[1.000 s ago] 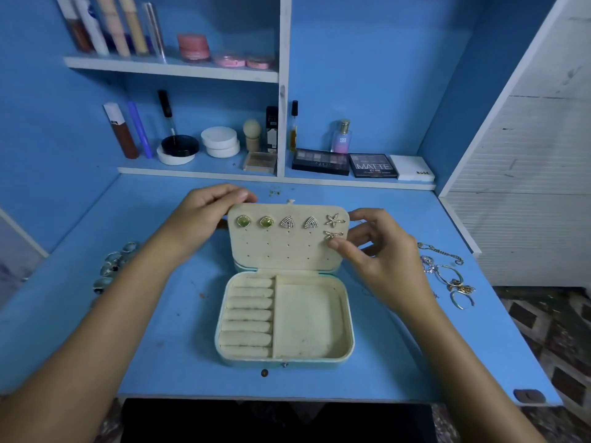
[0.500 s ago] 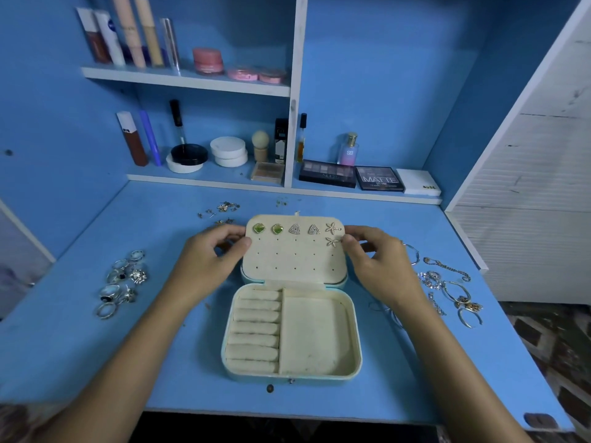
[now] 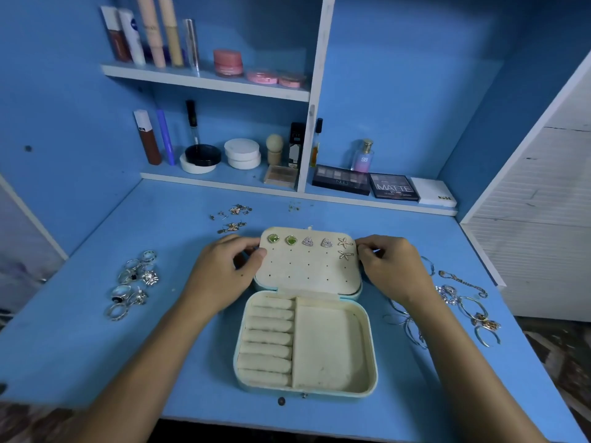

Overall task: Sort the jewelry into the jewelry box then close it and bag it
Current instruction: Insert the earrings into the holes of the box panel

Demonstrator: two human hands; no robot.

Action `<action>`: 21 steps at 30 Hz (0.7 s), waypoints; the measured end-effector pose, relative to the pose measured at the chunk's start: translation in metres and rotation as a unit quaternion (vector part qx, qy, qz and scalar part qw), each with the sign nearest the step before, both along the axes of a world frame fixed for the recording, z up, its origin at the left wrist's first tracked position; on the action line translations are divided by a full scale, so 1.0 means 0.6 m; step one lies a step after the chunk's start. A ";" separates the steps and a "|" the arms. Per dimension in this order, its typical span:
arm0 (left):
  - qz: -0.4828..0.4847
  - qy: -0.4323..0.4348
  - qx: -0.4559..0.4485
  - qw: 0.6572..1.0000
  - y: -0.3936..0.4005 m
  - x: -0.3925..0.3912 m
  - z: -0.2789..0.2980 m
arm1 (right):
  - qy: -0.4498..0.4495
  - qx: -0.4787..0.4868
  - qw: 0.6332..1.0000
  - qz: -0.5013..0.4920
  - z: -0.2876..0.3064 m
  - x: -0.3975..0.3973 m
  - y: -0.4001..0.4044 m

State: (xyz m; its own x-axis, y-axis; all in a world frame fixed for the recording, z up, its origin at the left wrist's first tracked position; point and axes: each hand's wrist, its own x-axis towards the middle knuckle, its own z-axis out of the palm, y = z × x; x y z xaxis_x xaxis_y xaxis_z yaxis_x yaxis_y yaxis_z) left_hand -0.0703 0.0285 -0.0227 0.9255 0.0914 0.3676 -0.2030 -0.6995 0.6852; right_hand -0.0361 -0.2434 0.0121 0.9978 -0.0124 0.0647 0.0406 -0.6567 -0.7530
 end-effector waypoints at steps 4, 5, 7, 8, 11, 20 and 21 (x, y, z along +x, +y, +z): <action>0.008 -0.004 -0.034 0.999 -0.001 0.000 -0.001 | -0.063 -0.021 0.998 -0.015 0.010 0.020 0.014; 0.009 -0.005 -0.038 0.999 -0.001 0.000 -0.002 | -0.083 -0.024 0.996 -0.013 0.014 0.025 0.020; 0.009 -0.009 -0.042 0.999 -0.001 0.001 -0.004 | -0.114 -0.031 0.993 0.006 0.021 0.036 0.036; 0.008 -0.010 -0.044 0.999 -0.001 0.002 -0.005 | -0.125 -0.034 0.991 0.023 0.025 0.042 0.043; 0.008 -0.011 -0.051 0.999 0.000 0.003 -0.008 | -0.133 -0.048 0.985 0.098 0.034 0.063 0.074; 0.012 0.013 -0.078 0.997 -0.001 0.000 -0.007 | -0.128 -0.115 0.957 0.234 0.039 0.140 0.177; 0.013 0.012 -0.076 0.997 -0.001 0.000 -0.007 | -0.132 -0.123 0.953 0.245 0.038 0.146 0.189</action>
State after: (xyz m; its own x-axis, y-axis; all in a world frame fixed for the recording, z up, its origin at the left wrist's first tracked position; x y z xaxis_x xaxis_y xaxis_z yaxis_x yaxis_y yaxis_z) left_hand -0.0701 0.0280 -0.0267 0.9307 0.1690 0.3245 -0.1674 -0.5920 0.7883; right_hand 0.0516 -0.1301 0.0348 0.8282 0.4991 0.2550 0.5548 -0.6650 -0.5000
